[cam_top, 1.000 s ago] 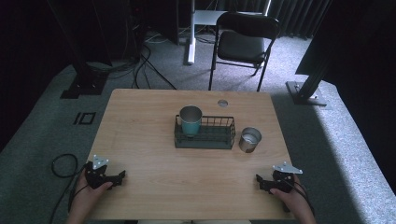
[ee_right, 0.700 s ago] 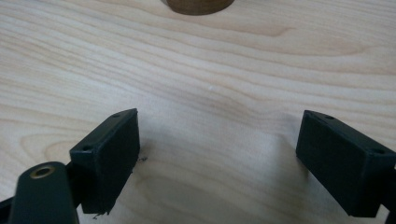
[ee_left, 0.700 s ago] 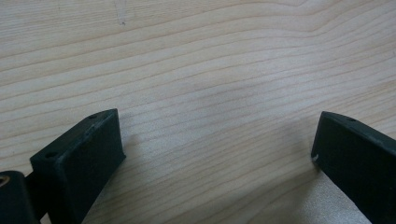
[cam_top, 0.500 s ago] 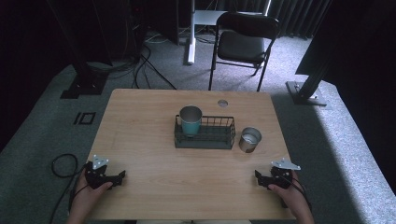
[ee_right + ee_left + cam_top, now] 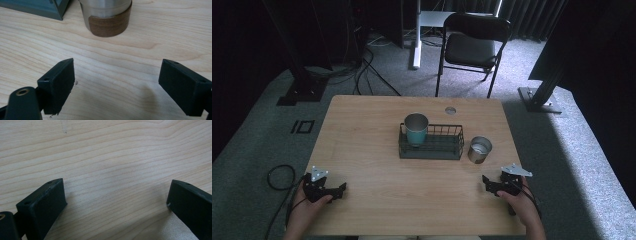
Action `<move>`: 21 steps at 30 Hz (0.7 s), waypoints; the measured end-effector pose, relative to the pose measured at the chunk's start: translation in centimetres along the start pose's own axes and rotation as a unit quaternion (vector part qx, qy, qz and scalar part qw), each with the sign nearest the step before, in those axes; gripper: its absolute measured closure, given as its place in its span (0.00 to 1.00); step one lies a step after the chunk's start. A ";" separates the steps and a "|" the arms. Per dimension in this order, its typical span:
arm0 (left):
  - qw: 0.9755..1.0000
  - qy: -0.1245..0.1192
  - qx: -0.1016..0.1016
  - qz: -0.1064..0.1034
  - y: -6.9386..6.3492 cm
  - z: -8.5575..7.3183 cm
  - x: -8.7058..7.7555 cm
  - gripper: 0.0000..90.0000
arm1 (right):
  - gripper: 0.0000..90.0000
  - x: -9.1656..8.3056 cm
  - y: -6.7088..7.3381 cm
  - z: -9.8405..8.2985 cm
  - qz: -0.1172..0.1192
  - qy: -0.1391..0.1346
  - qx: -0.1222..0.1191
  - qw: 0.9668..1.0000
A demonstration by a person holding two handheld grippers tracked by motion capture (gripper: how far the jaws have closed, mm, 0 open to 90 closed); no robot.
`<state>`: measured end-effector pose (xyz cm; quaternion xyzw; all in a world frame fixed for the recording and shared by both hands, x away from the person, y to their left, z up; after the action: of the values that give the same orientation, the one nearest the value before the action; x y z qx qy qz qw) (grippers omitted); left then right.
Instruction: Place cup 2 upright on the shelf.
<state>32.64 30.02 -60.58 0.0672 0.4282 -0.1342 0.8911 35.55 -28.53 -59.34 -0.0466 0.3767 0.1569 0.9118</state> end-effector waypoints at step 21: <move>1.000 0.001 0.000 0.000 0.0 0.0 0.0 0.03 | 0.14 0.9 0.7 2.8 0.010 -0.041 0.002 0.999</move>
<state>32.63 30.03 -60.58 0.0677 0.4287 -0.1342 0.8908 37.84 -27.04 -57.95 -0.0341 0.3398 0.1674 0.9249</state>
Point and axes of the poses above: each handheld gripper's, and its own axes: x roughly forward along the jaws, z roughly out of its top, y roughly to its left, the point moved 7 cm from there along x, roughly forward along the jaws, and after that the axes turned 5 degrees about y, right-handed, at the moved point
